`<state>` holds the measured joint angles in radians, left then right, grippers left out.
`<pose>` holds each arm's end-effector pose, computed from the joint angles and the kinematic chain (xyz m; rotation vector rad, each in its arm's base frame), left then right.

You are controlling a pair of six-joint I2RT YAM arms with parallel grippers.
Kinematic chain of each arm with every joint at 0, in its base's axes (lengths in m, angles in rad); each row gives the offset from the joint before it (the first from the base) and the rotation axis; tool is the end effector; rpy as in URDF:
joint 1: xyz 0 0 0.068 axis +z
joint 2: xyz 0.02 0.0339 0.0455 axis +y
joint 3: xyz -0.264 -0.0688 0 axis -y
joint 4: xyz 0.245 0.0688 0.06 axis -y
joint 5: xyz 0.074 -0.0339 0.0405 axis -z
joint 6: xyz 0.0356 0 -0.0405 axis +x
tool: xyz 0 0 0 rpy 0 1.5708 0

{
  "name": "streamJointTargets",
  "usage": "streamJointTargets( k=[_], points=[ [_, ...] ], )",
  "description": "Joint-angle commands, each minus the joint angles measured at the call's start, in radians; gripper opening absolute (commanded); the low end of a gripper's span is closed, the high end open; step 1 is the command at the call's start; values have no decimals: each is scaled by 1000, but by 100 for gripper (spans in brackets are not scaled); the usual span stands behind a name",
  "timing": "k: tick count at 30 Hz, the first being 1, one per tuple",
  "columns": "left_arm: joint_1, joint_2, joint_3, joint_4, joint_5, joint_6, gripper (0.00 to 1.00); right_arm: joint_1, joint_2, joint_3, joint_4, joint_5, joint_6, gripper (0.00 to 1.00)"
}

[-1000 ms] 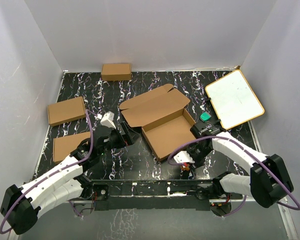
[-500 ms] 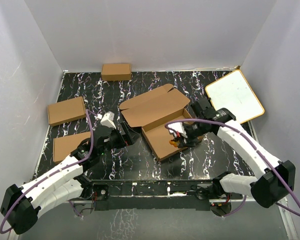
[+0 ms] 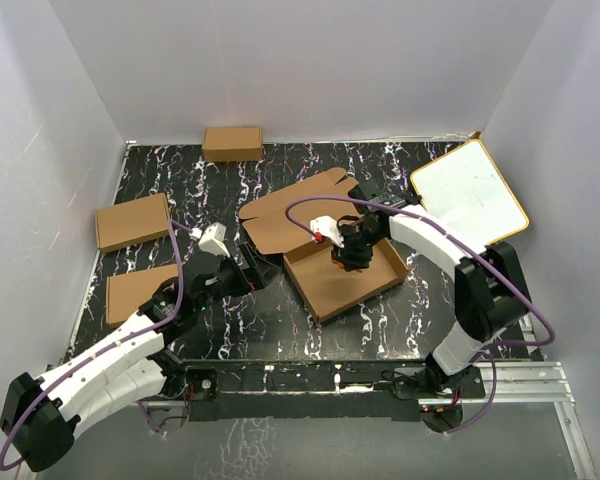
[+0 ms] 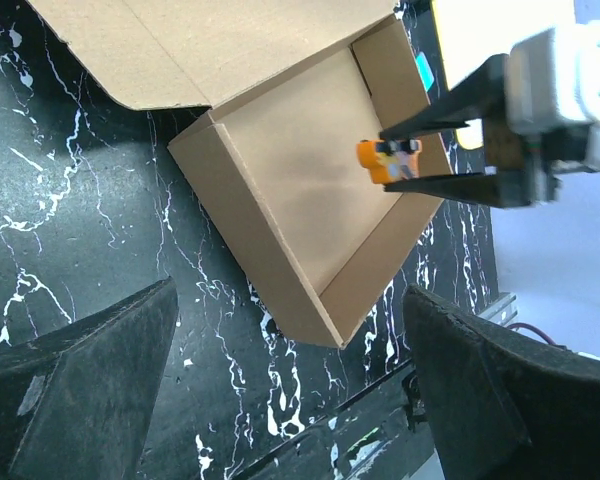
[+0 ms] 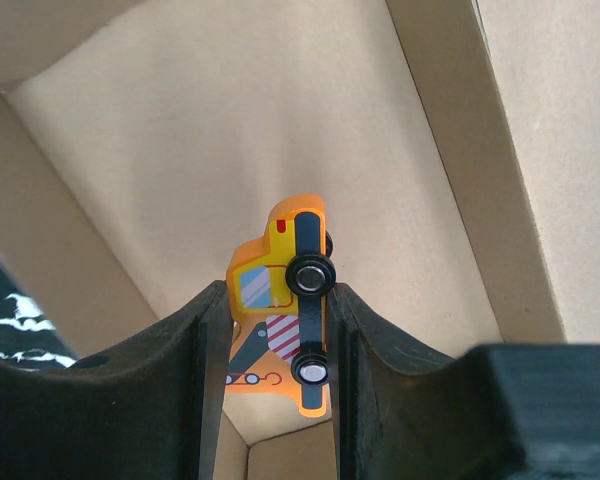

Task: Fold the paper box

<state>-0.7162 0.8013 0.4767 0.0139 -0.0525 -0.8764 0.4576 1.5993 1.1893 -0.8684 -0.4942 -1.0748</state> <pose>0.1460 -0.1246 0.2484 -0.2000 2.0084 -1.0147 0.2675 0.1506 0.2339 -1.9228 1.8551 0.5223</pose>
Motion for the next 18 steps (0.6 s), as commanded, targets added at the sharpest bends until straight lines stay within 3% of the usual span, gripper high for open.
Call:
streamJointTargets(
  k=[1, 18],
  points=[
    [0, -24, -6, 6, -15, -9, 92, 5, 58, 51, 116, 62, 124, 27],
    [0, -13, -3, 10, -14, -9, 92, 15, 140, -41, 267, 146, 288, 46]
  ],
)
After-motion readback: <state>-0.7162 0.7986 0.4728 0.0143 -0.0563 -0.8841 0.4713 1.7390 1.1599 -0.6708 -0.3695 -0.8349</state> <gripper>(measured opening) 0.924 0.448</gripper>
